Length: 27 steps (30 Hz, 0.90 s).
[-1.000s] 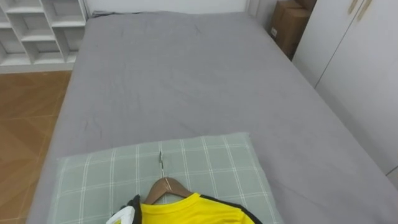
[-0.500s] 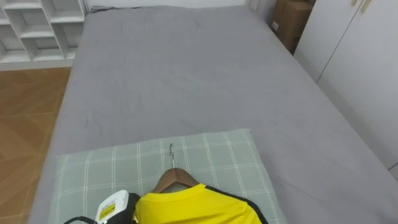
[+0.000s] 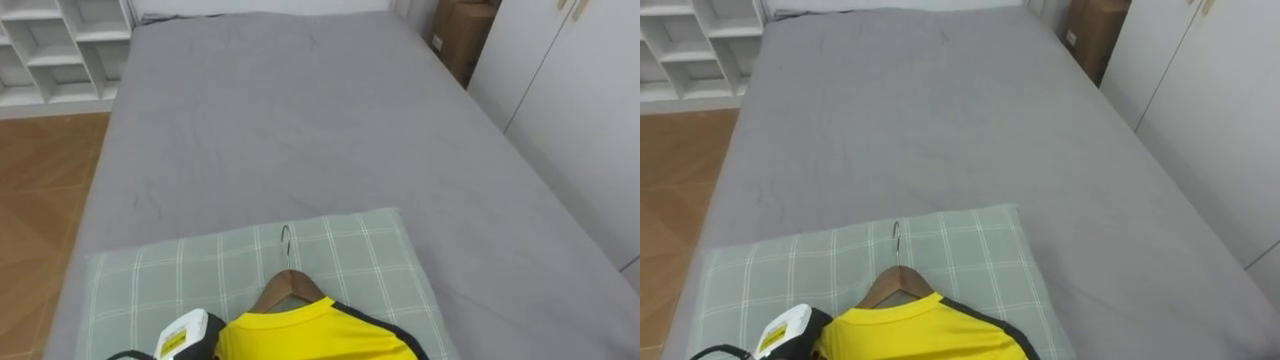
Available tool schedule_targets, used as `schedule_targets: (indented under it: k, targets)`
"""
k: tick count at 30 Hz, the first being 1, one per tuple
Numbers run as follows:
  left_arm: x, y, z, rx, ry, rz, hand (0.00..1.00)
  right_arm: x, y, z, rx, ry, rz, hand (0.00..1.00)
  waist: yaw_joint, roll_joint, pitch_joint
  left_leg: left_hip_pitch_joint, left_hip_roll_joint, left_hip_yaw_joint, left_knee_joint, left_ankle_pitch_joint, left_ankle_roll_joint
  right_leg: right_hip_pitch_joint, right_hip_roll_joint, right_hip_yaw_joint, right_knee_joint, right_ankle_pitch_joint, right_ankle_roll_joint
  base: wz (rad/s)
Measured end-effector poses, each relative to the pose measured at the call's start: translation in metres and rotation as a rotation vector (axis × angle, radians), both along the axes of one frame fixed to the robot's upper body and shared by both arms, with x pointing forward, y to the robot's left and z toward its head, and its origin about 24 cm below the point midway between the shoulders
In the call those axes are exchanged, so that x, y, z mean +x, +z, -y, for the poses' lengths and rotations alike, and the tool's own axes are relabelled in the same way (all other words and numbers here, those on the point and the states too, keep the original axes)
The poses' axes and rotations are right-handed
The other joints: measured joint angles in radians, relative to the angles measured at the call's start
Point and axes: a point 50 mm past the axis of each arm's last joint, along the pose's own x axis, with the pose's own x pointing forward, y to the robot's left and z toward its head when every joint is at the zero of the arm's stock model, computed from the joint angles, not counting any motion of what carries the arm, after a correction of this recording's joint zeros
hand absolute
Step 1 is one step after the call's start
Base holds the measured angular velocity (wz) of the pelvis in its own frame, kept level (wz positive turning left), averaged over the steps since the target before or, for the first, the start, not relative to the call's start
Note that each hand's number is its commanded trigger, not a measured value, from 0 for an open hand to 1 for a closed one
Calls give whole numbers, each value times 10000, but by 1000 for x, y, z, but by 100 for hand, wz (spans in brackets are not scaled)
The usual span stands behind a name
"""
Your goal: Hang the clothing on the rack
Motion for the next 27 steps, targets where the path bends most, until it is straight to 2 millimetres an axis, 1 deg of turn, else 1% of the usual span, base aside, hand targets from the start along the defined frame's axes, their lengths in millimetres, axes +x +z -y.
schedule_targets:
  k: [4,7,13,17,19,23,25,27]
  targets:
    - [0,0,1,-28,-22,-19,100,0,0,0,1,1,10,0,-3,1,-2,33,-1,2,7,0,0,31,-3,4,0,1,2,0]
    - [-1,-2,5,-138,-58,-64,100,0,0,0,5,-2,19,0,13,9,-9,78,0,11,4,0,0,63,2,68,5,1,2,0]
    - [-2,-2,7,-312,66,-28,100,-3,0,1,51,-382,41,0,68,44,-42,169,18,52,-3,1,1,170,17,98,29,3,1,-1]
    - [-1,-1,8,-306,71,78,100,-5,0,3,38,-641,44,0,99,94,-87,207,18,43,8,3,5,216,12,85,26,19,4,0]
    - [-1,-1,8,-316,47,134,100,-6,0,4,27,-687,36,0,120,102,-91,306,18,40,8,4,6,288,9,78,25,19,4,0]
    - [7,9,12,-455,-108,731,100,-6,1,6,12,-672,139,0,191,116,-97,343,16,-7,79,4,6,375,-2,52,7,44,9,1]
    - [13,18,15,-580,-236,1287,100,-6,1,7,-28,-677,161,0,234,122,-98,351,15,-19,111,4,6,415,-6,32,1,57,15,4]
    - [21,30,18,-762,-241,2210,100,-7,1,8,-119,-698,180,0,303,139,-104,394,15,-17,136,4,7,492,-8,25,3,73,22,0]
